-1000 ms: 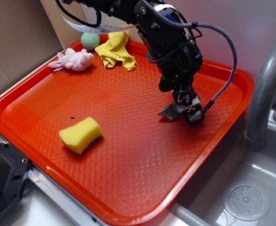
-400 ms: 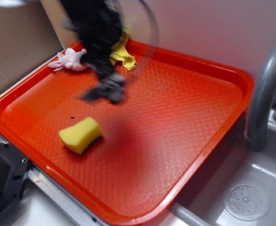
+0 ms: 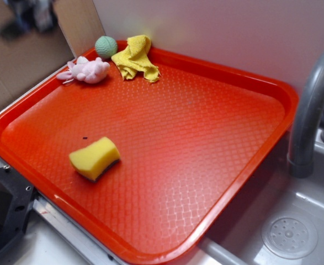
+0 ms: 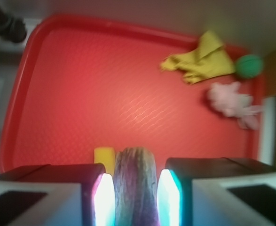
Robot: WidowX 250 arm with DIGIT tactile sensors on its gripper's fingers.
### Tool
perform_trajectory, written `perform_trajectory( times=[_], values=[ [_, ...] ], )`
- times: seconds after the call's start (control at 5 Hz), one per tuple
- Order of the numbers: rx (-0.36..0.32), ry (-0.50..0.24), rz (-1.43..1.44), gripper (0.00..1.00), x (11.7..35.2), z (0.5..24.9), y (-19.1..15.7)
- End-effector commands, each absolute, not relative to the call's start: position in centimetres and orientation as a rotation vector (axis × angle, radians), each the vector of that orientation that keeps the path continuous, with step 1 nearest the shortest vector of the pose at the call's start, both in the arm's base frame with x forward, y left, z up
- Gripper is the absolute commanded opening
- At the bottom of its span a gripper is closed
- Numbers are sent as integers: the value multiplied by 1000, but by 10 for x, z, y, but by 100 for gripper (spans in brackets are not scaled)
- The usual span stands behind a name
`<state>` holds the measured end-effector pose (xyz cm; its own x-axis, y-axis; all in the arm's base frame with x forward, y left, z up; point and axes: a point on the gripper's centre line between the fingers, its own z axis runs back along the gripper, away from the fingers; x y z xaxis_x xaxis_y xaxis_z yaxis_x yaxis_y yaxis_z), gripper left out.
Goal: Grab the wood chip.
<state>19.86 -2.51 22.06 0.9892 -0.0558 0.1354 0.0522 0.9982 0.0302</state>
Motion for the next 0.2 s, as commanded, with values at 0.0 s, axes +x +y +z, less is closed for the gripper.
perform_trajectory(
  times=[0.0],
  values=[
    [98,-134,-10,0,214,224,-35]
  ],
)
